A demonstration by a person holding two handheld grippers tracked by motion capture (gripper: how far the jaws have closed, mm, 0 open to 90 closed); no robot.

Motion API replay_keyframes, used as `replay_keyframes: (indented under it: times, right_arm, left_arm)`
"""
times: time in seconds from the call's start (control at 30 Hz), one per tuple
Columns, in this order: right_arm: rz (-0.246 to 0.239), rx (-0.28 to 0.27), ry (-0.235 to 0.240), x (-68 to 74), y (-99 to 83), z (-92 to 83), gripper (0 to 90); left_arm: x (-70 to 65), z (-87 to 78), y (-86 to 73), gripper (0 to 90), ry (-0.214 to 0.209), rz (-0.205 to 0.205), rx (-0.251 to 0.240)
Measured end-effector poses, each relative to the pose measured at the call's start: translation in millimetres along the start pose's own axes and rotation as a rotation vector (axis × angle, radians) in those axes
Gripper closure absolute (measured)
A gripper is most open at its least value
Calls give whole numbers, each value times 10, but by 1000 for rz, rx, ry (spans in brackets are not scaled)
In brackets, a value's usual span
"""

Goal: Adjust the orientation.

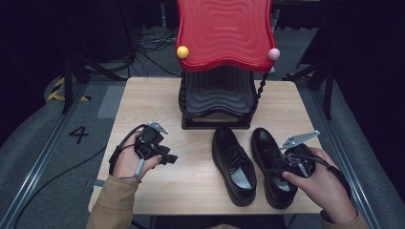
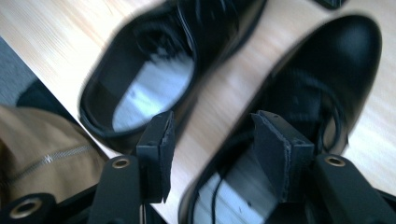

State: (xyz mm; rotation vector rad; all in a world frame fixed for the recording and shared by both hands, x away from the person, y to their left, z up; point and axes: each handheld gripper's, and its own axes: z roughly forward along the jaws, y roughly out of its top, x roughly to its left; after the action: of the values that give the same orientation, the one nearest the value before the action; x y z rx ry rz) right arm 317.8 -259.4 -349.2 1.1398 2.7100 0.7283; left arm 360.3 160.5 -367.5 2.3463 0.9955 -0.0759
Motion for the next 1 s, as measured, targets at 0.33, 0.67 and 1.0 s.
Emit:
replay_keyframes:
  times: [0.33,0.67,1.0]
  right_arm:
    - [31,219,23,-40,-83,277,495]
    - [69,287,44,-87,-56,607,610]
    - [196,324,39,-100,-79,654,765]
  left_arm:
    - [16,-1,-3,529,-4,0,-3]
    - [21,14,-1,529,-5,-5,1]
    - [11,31,7,521,-2,4,8]
